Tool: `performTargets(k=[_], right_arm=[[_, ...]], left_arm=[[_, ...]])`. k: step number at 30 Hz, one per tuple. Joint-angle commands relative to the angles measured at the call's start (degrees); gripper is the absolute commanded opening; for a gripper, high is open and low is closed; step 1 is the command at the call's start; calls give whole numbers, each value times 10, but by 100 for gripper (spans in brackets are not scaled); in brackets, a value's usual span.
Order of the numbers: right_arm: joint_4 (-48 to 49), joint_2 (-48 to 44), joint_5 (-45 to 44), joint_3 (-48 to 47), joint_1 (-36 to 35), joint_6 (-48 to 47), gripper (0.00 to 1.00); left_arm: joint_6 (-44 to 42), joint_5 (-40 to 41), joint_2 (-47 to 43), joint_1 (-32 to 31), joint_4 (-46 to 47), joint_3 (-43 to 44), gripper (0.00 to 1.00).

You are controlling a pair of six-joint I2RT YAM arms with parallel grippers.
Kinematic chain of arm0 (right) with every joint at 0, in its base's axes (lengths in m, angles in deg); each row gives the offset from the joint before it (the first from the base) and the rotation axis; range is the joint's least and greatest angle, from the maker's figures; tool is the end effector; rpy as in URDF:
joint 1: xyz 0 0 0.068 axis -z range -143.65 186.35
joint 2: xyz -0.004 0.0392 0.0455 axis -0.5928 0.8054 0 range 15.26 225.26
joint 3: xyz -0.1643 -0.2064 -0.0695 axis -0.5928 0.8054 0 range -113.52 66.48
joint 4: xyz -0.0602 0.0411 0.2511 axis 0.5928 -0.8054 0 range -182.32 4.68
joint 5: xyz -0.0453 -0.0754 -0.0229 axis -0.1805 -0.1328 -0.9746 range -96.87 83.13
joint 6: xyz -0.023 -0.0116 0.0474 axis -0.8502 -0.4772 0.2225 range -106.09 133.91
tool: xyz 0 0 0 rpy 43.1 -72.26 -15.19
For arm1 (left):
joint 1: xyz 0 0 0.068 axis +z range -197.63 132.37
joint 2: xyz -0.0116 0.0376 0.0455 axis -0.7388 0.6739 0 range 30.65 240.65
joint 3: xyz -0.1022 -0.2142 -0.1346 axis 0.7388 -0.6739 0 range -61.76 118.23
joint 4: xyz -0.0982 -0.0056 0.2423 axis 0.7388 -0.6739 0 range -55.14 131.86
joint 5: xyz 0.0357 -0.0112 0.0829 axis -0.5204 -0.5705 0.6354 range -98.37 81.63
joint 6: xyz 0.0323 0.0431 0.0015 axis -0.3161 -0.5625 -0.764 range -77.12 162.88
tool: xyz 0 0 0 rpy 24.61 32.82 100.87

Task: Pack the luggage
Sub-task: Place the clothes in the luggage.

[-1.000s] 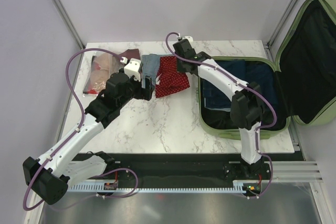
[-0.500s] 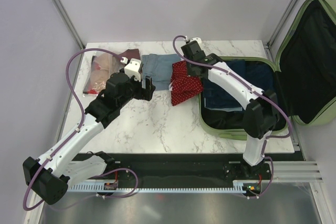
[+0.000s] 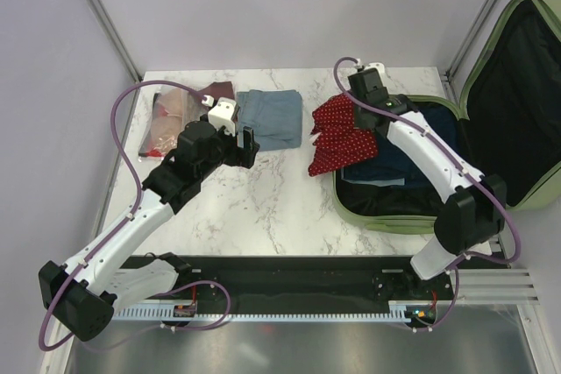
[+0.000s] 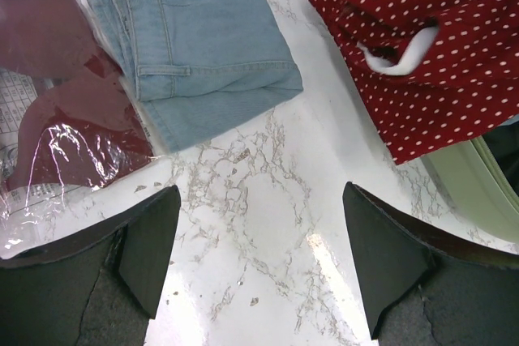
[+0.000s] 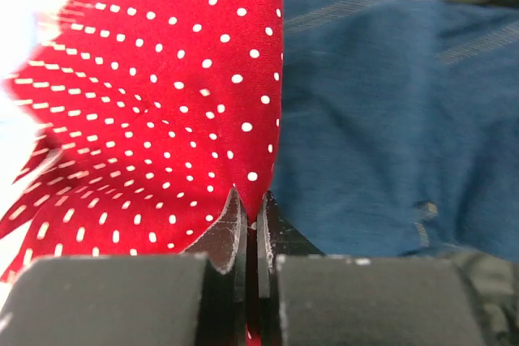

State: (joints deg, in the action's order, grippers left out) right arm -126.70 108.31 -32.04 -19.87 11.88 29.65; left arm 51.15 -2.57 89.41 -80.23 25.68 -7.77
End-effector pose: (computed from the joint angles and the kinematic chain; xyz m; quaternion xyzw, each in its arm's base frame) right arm 0.3297 0.1335 0.3290 0.0083 0.9147 -0.0710 0.3977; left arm 0.1994 -0.1234 0.3396 0.1454 0.8104 -0.1586 0.5450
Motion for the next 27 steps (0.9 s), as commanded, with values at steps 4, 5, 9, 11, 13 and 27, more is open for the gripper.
performTargets(k=[4,5,9,11,13,27], right_arm=[[30,-44,-22,41,59,-31,0],[37,-43,-22,45,69,-35,0],[54,-36,-20,73,93,-43,0],[65,-32,-16,81,107,-43,0],[69,-30,-8,95,110,-41,0],[78,-32,-53,139,143,-21,0]], left_arm=[[14,-1,1,-1,11,4,88],[14,-1,2,-1,12,4,88],[13,-1,1,-1,11,3,88],[13,0,3,-1,11,3,88],[13,0,2,-1,11,4,88],[13,-2,4,-1,12,3,88]])
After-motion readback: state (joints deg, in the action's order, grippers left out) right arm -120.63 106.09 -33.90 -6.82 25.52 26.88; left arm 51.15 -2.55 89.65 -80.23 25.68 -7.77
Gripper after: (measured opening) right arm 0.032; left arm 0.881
